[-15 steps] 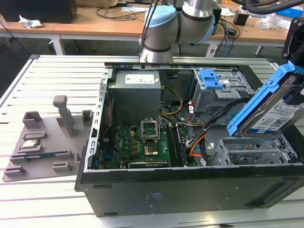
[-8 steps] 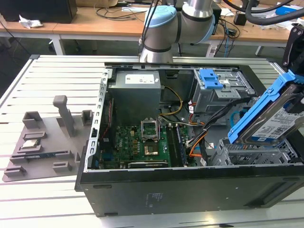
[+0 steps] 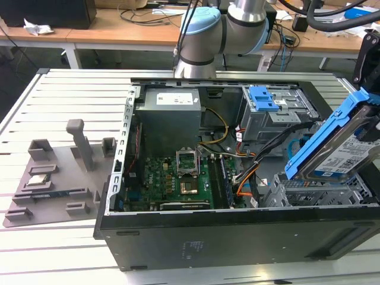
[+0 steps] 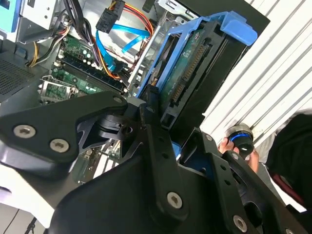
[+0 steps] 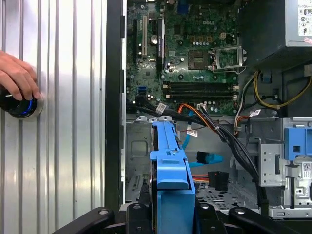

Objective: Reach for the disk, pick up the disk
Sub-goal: 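Pick up the disk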

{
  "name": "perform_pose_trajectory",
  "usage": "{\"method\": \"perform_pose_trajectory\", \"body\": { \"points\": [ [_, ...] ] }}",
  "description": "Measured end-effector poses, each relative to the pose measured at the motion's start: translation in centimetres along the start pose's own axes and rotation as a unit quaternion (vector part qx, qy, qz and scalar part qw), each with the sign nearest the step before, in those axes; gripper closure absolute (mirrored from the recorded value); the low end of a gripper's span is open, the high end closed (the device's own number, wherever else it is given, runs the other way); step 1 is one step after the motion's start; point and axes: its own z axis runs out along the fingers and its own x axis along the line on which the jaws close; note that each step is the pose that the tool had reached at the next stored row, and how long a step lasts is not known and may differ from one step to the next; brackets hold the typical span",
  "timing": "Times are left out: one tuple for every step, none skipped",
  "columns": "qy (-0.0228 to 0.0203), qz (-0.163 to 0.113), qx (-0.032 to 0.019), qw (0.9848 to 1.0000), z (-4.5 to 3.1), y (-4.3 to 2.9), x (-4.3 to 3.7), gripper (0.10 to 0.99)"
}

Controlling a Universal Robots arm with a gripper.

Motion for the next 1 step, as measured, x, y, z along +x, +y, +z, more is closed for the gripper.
{"method": "perform_pose_trajectory", "body": {
  "points": [
    [0.0,0.0,0.0,1.0,0.01,0.0,0.0,0.722]
  ]
}}
